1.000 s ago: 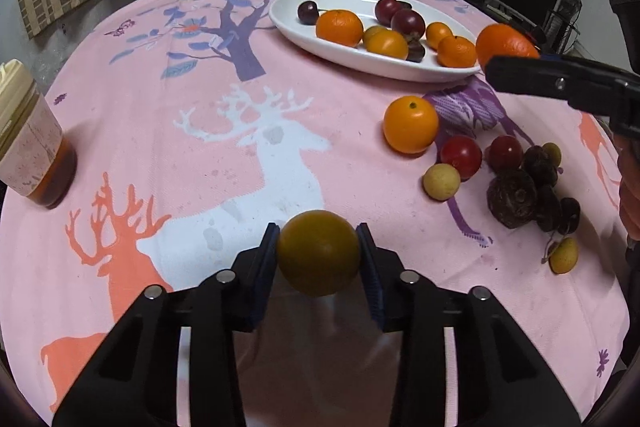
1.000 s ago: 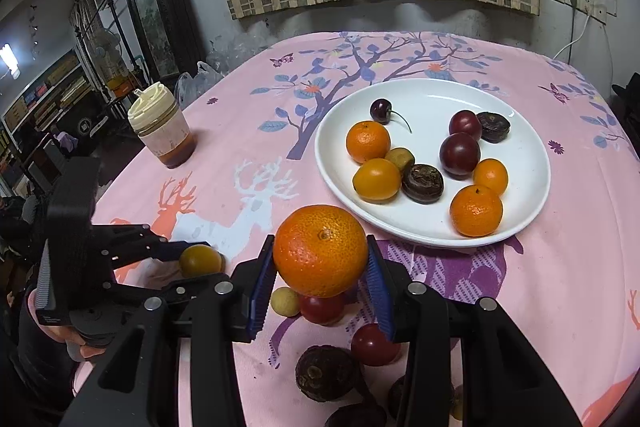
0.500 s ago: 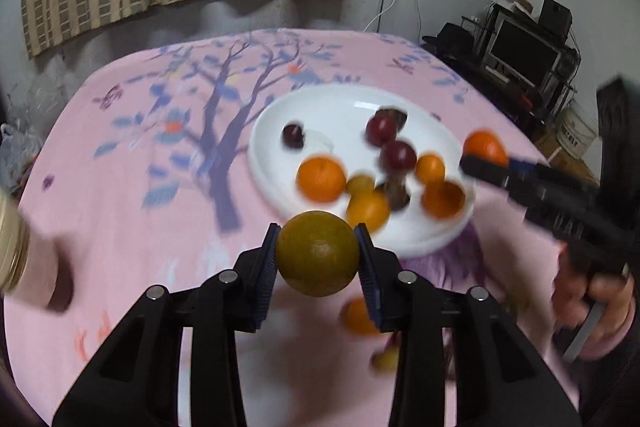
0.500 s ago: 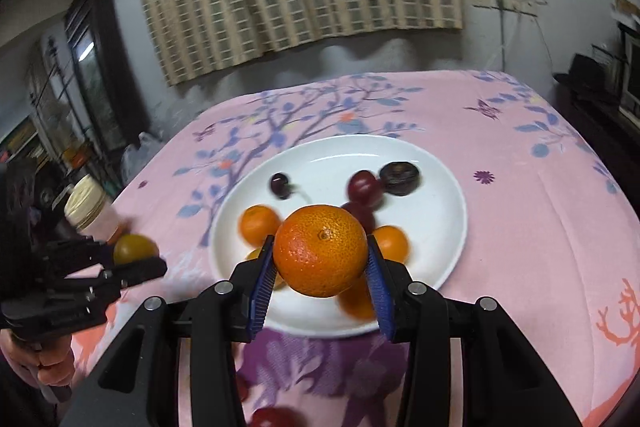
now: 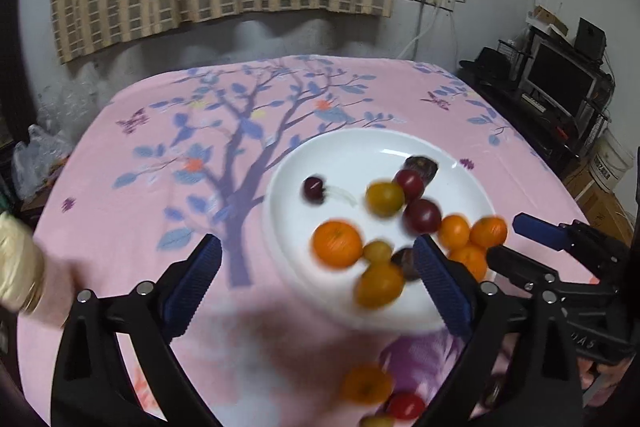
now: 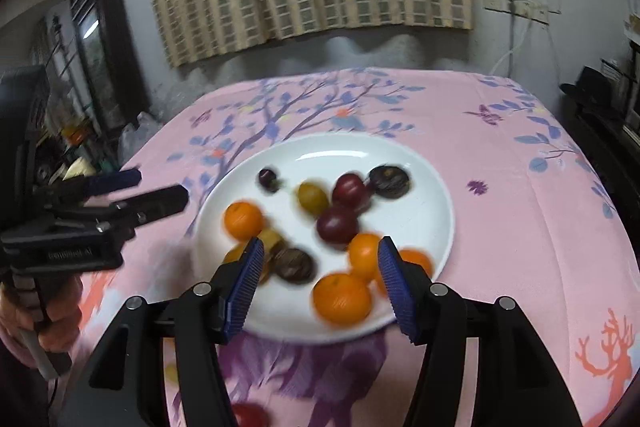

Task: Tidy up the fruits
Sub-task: 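Grasp a red tomato with the right gripper while the left gripper grasps an orange tomato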

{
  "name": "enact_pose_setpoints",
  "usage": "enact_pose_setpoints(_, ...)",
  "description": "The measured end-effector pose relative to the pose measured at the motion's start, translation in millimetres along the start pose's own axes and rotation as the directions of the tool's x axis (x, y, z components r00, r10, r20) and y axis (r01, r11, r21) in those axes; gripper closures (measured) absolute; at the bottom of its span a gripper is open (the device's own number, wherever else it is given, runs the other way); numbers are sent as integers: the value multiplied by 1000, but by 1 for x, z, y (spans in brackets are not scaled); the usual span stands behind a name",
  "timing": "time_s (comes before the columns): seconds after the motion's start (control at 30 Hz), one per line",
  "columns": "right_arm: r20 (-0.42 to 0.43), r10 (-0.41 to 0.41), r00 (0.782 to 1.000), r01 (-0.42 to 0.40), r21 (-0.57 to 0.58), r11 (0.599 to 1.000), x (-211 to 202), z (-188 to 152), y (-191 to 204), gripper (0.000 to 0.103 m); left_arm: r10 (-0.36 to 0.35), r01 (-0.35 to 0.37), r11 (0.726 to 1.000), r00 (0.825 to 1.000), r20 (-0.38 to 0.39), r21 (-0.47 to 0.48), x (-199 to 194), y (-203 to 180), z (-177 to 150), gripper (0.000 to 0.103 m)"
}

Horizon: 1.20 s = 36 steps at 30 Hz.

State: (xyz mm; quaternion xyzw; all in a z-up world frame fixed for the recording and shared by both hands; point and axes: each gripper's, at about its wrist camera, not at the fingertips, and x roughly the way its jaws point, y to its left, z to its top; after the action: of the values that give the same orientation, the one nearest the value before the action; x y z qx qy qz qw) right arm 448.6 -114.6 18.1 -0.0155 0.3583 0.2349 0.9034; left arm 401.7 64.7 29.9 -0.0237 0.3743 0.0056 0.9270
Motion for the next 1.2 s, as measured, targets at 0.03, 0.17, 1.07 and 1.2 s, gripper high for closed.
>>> enact_pose_setpoints(0.03, -29, -3, 1000, 2, -17, 1000, -4, -8, 8, 43, 5, -5, 1000, 1000, 5, -22, -11, 8, -11, 6)
enact_pose_setpoints(0.17, -130, 58, 990, -59, -3, 998, -5, -39, 28, 43, -32, 34, 986, 999, 15, -163, -38, 40, -57, 6)
enact_pose_setpoints(1.07, -258, 148, 955, -122, 113, 986, -2, -75, 24, 72, -69, 64, 988, 997, -37, -138, -27, 30, -97, 6)
enact_pose_setpoints(1.2, -216, 143, 966, -116, 130, 985, -13, -69, 18, 72, -143, 139, 988, 988, -58, -61, -13, 2, -95, 26)
